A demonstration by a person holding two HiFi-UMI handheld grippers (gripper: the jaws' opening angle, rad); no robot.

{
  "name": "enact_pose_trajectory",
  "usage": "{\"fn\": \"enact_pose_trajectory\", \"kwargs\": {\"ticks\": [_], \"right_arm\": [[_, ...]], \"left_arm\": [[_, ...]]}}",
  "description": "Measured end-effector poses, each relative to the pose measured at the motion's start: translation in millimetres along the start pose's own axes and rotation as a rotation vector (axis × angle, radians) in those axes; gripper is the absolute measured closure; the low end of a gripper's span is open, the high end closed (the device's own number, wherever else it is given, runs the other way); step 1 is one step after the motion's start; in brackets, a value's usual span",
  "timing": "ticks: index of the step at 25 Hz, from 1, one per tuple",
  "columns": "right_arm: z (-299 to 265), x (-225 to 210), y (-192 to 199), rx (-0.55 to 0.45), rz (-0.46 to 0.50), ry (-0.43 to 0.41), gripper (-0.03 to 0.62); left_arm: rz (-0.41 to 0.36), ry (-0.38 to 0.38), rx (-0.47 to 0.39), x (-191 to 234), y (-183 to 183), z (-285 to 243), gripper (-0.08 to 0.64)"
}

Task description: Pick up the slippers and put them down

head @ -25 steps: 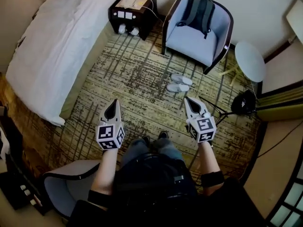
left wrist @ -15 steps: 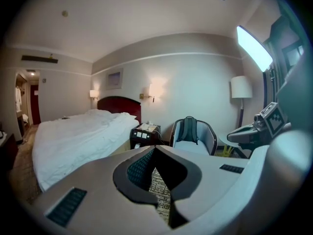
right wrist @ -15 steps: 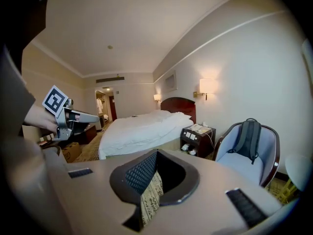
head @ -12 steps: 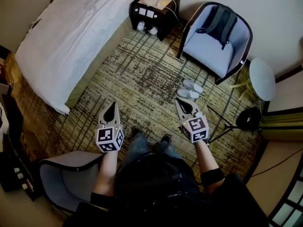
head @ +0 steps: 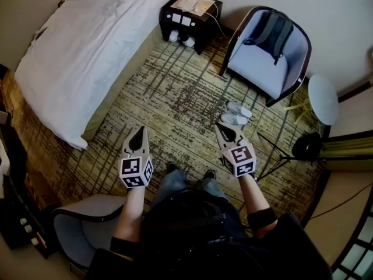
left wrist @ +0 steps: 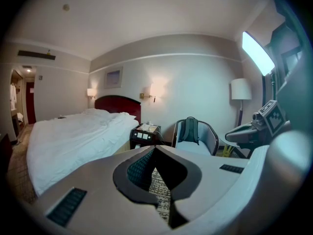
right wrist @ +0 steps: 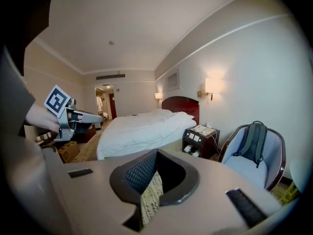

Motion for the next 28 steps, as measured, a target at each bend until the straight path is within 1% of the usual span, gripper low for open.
{"fn": "enact_pose_trajectory", "kwargs": {"ticks": [6, 9, 12, 15, 19, 23, 28], "right_arm": [[-27.8, 15.8, -18.0, 0.007, -0.024, 0.048, 0.589], [-45.0, 21.0, -27.0, 0.003, -0.042, 0.087, 0.589], [-55.6, 32.0, -42.2, -0.010, -0.052, 0.123, 0.589], [-66.4, 42.4, -56.2, -0.016, -0.061, 0.141, 0.589], [-74.3, 48.7, -62.1, 0.009, -0.050, 0.144, 0.589], [-87.7, 37.8, -68.7, 0.032, -0.043, 0.149, 0.589], [-123.3, 25.0, -86.4, 0.050, -0.032, 0.117, 0.589]], "left_arm": [[-0.024, 0.045, -0.008, 41.7, -11.1, -16.0, 0.572], [-0.039, 0.065, -0.019, 66.0, -19.6, -22.7, 0.572], [-0.050, 0.082, -0.026, 88.7, -23.7, -25.7, 0.572], [-0.050, 0.094, -0.025, 109.6, -25.0, -31.7, 0.572], [-0.024, 0.108, -0.022, 123.1, -23.8, -38.2, 0.572], [-0.004, 0.118, -0.012, 128.4, -27.4, -54.3, 0.572], [0.015, 0.105, 0.010, 144.2, -33.8, -79.7, 0.572]]}}
Point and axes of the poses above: the fingertips, and each gripper's own axes: z backward along the fingers, x to its left, y out of its underside, the point moved 4 cm from there along z, backward along the fingers, and after that the axes turned 15 degrees about x, right-handed, at the moved point
